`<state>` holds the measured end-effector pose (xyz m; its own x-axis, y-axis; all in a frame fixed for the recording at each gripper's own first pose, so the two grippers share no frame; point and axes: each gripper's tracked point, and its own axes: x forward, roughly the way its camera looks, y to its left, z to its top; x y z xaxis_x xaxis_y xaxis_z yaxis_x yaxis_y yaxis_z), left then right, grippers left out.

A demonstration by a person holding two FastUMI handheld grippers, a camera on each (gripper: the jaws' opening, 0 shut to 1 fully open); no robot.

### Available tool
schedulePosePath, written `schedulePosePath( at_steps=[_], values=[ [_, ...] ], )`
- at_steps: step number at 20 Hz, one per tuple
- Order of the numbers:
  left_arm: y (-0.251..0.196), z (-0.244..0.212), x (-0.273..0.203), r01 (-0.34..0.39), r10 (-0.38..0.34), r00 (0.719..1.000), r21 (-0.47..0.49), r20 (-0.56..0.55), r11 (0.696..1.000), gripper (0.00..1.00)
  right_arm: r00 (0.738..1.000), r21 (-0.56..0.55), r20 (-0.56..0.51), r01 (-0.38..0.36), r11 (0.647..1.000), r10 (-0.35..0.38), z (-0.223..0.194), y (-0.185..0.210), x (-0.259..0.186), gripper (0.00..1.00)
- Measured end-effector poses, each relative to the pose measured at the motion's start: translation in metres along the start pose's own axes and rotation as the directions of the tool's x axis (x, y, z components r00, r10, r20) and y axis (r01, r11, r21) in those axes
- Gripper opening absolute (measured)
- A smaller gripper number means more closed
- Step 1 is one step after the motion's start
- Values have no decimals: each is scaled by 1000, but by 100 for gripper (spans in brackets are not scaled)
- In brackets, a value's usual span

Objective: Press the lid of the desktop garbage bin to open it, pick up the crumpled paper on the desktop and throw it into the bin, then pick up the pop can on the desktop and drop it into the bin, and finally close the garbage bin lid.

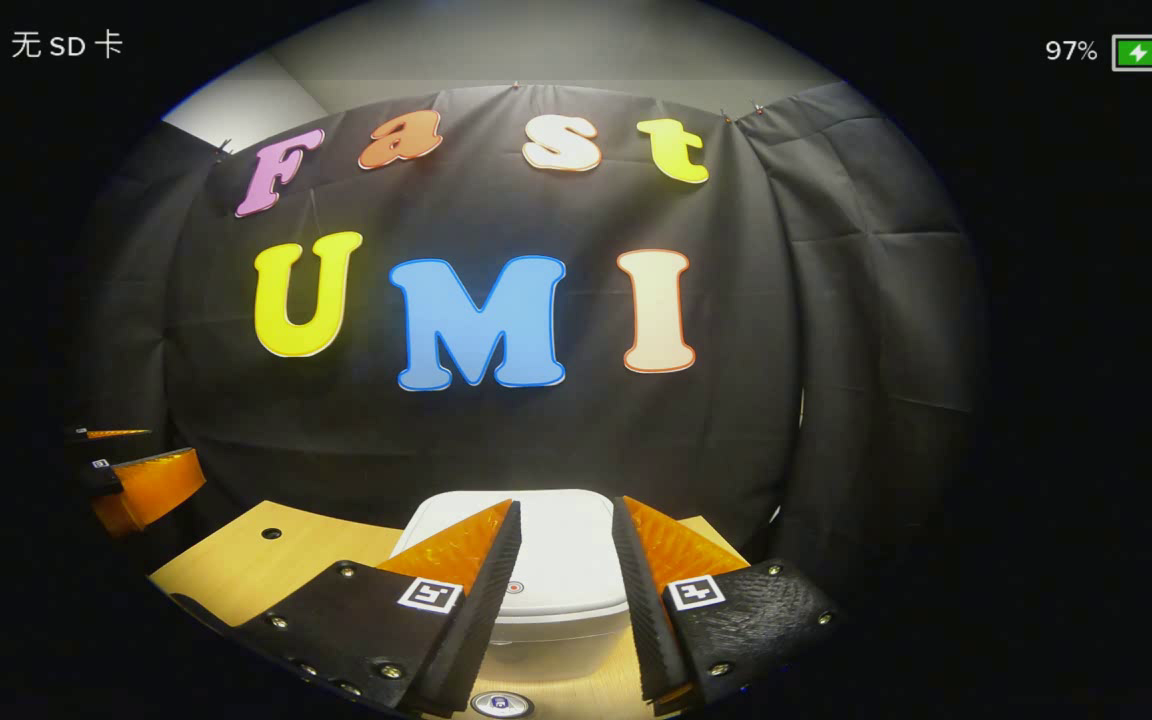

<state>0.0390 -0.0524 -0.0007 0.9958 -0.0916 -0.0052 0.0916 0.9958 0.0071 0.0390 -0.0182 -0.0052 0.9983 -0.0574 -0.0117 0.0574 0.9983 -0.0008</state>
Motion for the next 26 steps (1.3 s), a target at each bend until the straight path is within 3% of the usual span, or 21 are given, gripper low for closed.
schedulePosePath(
  at_steps=[3,4,5,8,10,11,12,26],
  values=[
    [3,1,-2,-6,6,1000,-5,-1,1000,96,1000,23,-19,-20,1000,20,-2,6,-2,54],
    [4,1,-3,-10,10,1000,-6,-1,1000,96,1000,26,-23,-19,999,20,-5,4,-1,38],
    [5,1,-4,-12,12,1000,-6,-1,1000,96,1000,24,-21,-19,1000,19,-5,3,1,39],
    [7,1,-6,-20,20,1000,-7,-1,1000,96,1000,19,-20,-16,1000,17,-5,4,-1,11],
    [8,0,-8,-22,22,1000,-7,-2,1000,95,999,16,-28,-32,999,32,-7,7,-1,11],
    [8,1,-8,-23,23,1000,-8,-2,1000,96,1000,10,-29,-4,1000,4,-7,2,0,11],
    [7,1,-9,-25,25,1000,-8,-1,1000,96,999,16,-28,-20,1000,20,-7,5,0,0],
    [14,2,-21,-46,46,999,3,-5,999,95,985,43,-152,-80,996,85,-36,17,38,0]
  ],
)
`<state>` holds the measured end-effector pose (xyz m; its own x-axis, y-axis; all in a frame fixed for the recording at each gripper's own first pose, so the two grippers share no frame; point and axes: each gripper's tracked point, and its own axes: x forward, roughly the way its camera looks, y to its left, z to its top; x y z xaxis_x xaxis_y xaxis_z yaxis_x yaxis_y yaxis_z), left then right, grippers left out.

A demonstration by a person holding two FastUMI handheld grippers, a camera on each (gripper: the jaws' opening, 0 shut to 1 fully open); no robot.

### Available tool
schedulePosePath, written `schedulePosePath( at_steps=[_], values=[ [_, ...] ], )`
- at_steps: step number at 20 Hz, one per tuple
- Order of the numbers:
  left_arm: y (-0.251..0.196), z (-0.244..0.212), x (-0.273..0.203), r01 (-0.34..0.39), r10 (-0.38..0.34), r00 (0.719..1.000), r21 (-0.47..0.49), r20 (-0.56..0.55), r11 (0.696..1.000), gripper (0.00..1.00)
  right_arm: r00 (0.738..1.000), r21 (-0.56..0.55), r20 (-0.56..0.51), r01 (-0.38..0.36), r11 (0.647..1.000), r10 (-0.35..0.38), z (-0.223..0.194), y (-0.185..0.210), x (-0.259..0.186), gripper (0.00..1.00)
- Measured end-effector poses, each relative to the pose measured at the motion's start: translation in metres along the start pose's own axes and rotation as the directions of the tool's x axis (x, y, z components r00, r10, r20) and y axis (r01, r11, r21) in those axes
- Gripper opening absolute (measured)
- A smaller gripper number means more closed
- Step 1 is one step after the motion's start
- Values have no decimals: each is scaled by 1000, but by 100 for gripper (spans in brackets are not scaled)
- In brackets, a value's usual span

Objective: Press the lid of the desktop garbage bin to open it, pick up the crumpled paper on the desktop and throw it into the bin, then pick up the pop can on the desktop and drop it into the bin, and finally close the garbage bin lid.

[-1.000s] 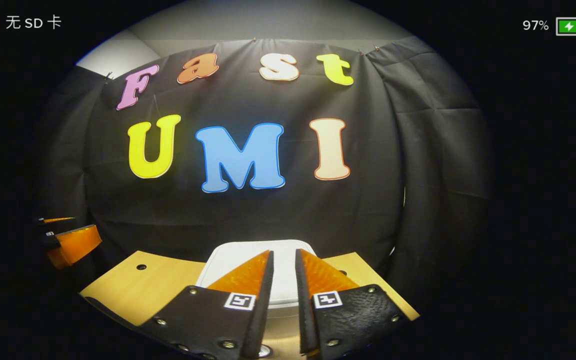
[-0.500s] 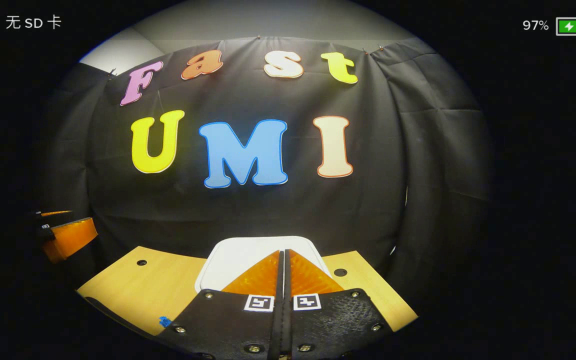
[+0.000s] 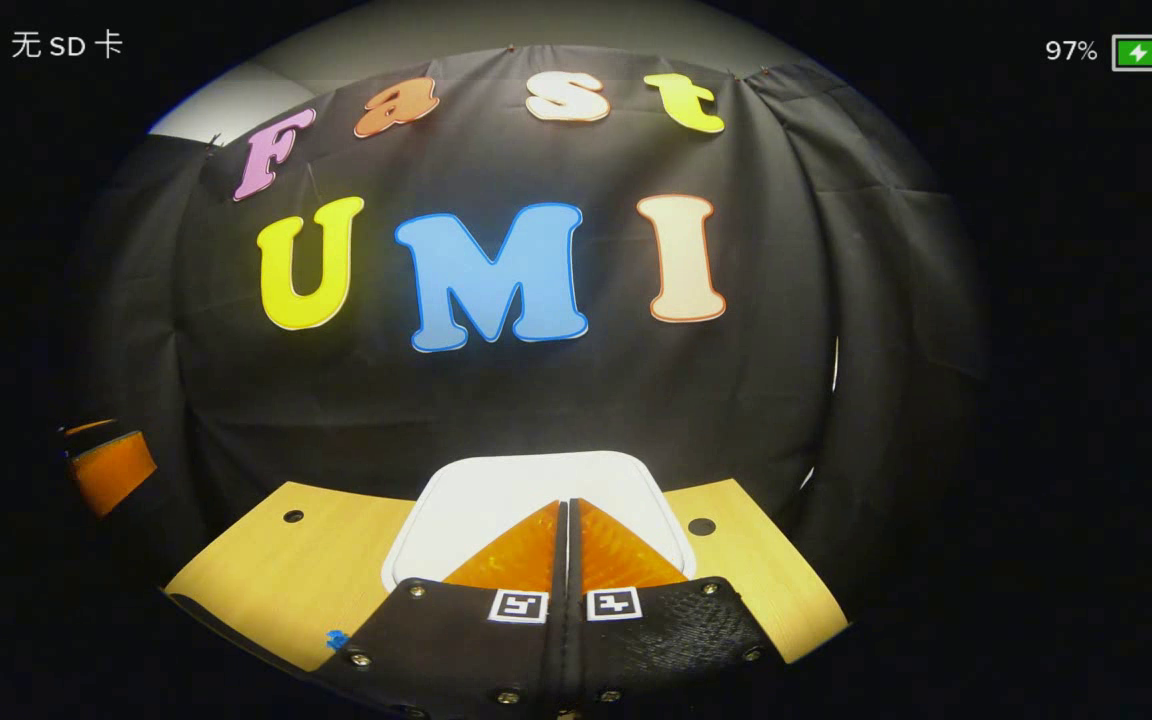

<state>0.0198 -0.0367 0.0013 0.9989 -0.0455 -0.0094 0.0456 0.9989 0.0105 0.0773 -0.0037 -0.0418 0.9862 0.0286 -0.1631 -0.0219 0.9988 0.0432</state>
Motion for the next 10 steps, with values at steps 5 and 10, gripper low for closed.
schedulePosePath(
  at_steps=[5,10],
  values=[
    [8,-6,-1,-21,21,1000,3,-13,1000,95,997,-7,-70,-30,1000,30,-22,7,15,0],
    [15,-10,2,-39,39,999,7,-24,999,96,993,22,-108,-45,999,47,-39,9,19,0]
  ],
)
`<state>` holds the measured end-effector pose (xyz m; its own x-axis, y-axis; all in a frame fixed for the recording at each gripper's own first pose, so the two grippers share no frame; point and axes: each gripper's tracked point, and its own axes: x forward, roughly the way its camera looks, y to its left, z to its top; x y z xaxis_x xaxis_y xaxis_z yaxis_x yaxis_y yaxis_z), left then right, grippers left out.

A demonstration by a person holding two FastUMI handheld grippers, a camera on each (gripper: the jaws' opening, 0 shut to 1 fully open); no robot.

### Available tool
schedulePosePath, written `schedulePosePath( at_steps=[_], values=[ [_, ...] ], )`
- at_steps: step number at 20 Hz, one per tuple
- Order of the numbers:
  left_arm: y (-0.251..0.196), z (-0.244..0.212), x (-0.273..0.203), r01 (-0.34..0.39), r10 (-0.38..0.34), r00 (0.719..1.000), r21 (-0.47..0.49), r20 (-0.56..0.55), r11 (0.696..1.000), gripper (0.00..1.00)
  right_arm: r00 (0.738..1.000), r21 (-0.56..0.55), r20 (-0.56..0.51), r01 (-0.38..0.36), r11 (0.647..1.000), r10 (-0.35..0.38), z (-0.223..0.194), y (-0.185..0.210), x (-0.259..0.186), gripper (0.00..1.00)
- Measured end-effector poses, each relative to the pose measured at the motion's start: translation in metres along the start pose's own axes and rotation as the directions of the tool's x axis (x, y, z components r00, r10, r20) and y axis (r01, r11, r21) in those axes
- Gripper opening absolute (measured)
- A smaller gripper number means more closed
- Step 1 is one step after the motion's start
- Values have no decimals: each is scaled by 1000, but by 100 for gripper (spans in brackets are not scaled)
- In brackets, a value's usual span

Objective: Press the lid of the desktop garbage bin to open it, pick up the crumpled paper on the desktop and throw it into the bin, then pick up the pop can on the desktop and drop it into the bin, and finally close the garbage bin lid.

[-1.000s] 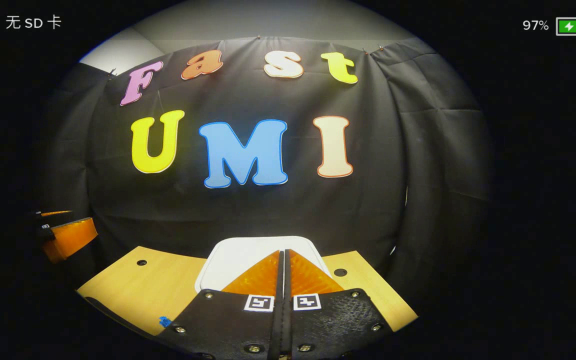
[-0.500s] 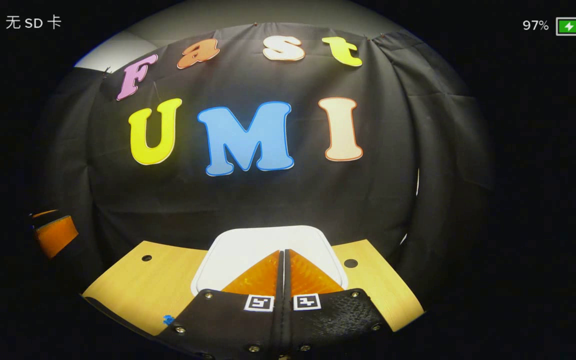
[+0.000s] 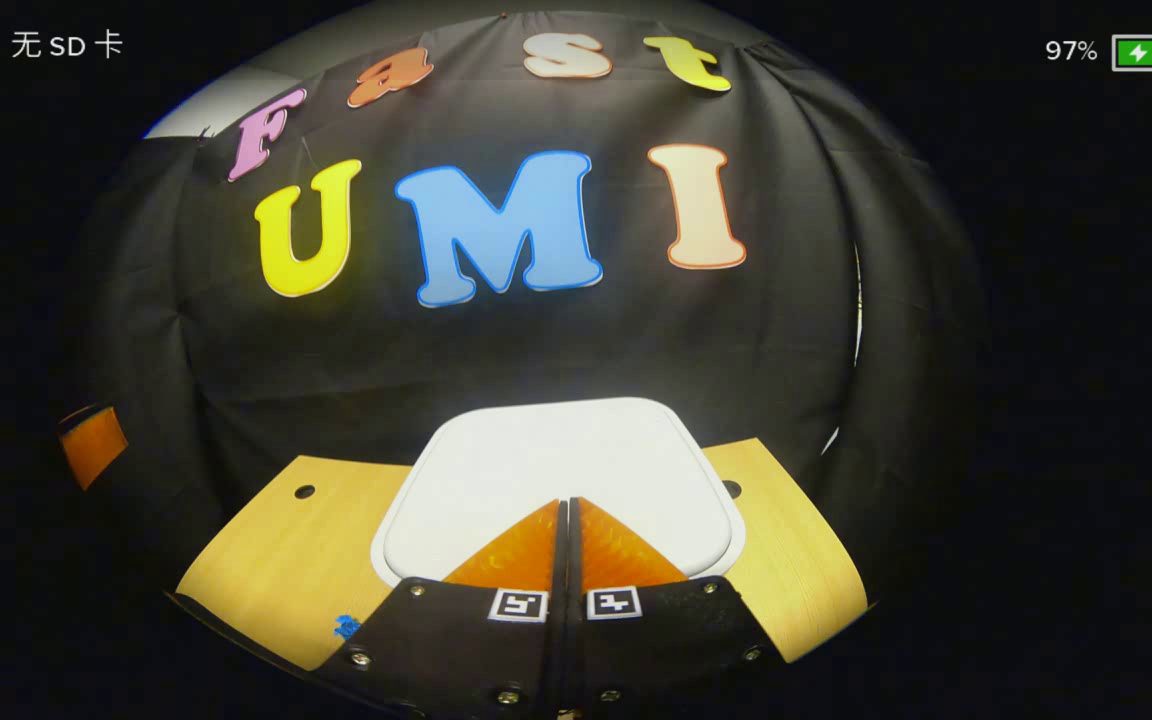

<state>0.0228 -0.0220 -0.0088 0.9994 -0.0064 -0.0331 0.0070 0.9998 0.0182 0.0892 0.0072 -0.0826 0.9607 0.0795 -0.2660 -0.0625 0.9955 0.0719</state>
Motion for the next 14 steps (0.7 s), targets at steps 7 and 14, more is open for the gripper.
schedulePosePath(
  at_steps=[7,14],
  values=[
    [-3,-6,5,-1,1,1000,-5,-10,1000,96,998,87,8,-56,995,55,-1,-2,-2,0],
    [-8,-7,10,4,-4,1000,-3,-10,1000,97,1000,-26,11,-28,999,28,-5,-1,-2,1]
  ],
)
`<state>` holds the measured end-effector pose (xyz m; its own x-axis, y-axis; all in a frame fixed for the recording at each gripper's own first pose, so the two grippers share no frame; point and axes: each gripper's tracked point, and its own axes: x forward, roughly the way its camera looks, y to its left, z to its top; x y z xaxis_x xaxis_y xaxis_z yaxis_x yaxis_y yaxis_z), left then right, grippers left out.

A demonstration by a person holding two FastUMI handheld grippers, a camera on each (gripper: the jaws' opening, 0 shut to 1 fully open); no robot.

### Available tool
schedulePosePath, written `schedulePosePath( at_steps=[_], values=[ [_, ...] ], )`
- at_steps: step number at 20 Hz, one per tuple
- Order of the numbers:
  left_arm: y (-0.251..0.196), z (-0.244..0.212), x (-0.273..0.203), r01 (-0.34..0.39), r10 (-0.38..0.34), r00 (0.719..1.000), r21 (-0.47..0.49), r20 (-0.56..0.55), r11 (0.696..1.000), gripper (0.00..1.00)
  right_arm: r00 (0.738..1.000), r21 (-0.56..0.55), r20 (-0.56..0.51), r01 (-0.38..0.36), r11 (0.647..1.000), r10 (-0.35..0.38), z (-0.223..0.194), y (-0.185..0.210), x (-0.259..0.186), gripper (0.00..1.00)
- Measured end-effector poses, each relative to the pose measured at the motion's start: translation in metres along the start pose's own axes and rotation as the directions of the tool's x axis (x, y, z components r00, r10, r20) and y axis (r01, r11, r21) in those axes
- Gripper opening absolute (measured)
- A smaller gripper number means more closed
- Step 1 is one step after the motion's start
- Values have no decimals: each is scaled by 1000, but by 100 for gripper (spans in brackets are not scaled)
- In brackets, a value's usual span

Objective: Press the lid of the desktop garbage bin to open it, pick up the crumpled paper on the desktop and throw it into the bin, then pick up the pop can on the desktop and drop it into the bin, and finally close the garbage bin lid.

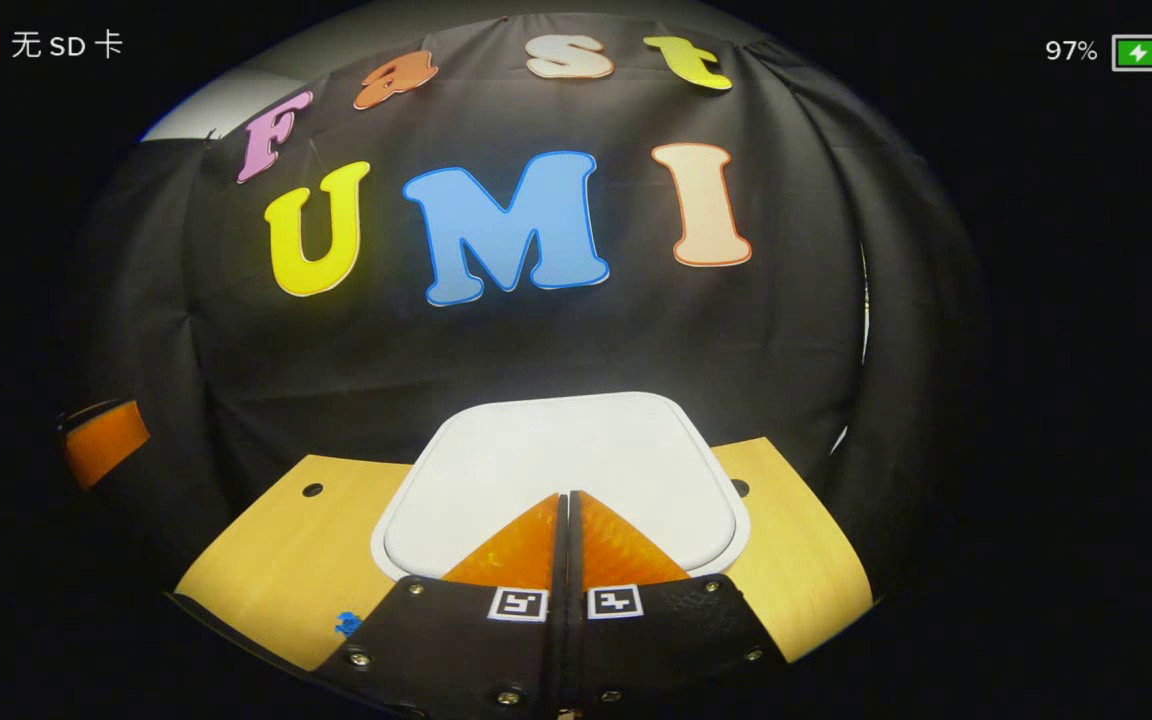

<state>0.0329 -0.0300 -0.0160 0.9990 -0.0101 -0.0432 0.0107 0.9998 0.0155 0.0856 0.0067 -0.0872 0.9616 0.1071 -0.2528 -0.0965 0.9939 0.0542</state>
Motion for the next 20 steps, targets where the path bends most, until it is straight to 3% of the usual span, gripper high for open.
schedulePosePath(
  at_steps=[8,12,20],
  values=[
    [3,-6,1,-9,9,1000,-4,-9,1000,97,999,48,25,-26,999,25,11,0,-6,0],
    [2,-1,0,-7,7,1000,3,3,1000,96,995,8,97,-38,999,37,33,8,-24,0],
    [-4,4,-2,4,-4,1000,7,20,1000,96,981,46,187,-61,997,51,73,9,-47,0]
  ],
)
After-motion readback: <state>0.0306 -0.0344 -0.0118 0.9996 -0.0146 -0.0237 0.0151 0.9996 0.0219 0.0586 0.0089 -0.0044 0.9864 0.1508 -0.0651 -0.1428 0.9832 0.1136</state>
